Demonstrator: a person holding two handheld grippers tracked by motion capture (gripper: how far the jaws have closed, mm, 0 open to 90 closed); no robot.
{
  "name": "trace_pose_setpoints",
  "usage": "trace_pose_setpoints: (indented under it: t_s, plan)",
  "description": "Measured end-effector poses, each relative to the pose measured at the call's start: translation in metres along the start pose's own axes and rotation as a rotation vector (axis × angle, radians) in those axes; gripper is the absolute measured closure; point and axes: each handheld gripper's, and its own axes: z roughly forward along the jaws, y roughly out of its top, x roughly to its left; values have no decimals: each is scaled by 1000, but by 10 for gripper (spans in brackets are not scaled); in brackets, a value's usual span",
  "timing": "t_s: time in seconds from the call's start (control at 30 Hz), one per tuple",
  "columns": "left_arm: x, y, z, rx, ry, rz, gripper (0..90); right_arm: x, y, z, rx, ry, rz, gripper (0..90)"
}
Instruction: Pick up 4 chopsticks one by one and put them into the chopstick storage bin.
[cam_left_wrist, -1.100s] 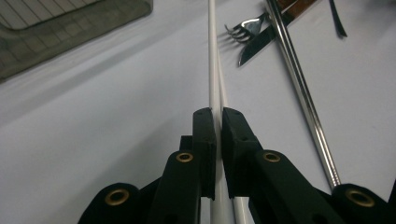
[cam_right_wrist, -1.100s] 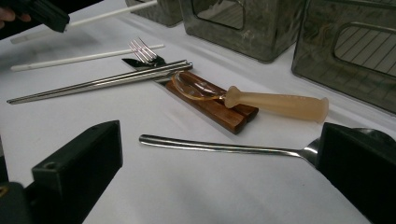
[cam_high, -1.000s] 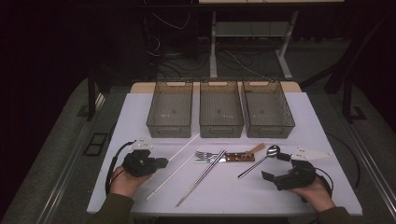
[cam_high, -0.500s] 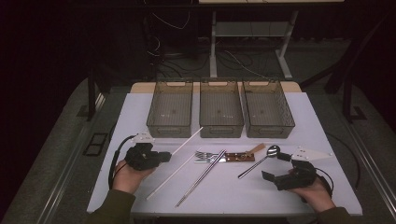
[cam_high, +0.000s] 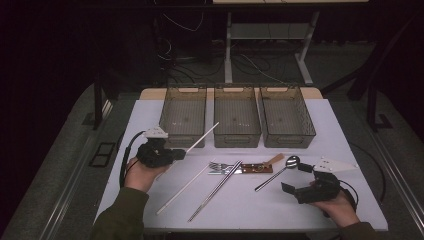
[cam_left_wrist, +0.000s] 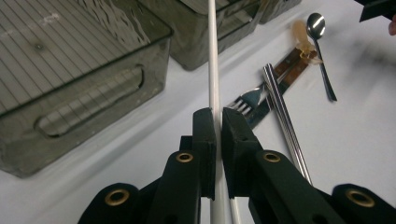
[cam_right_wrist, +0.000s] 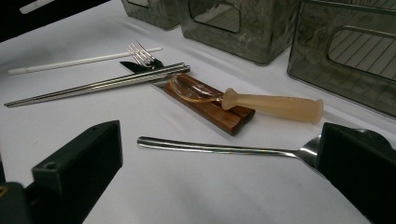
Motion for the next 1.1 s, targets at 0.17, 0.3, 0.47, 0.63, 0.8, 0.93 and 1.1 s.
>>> trace_pose_setpoints:
  t_s: [0.17,0.3,0.47,0.63,0.8,0.93,1.1]
  plan:
    - [4,9,3,2,6,-3,843,0,0,-1,-4,-1,3,10]
    - [9,19,6,6,14,-8,843,-1,0,-1,-5,-1,4,10]
    - [14,26,8,5,25,-7,843,0,0,-2,-5,1,14,9]
    - [20,37,10,13,40,-5,843,0,0,-2,-8,3,15,9]
    - [26,48,12,10,56,-15,843,0,-1,-3,-10,3,17,9]
    - [32,59,14,15,70,-20,843,0,-1,-3,-11,3,21,10]
    - [41,72,15,12,91,-31,843,0,-1,-3,-17,0,23,10]
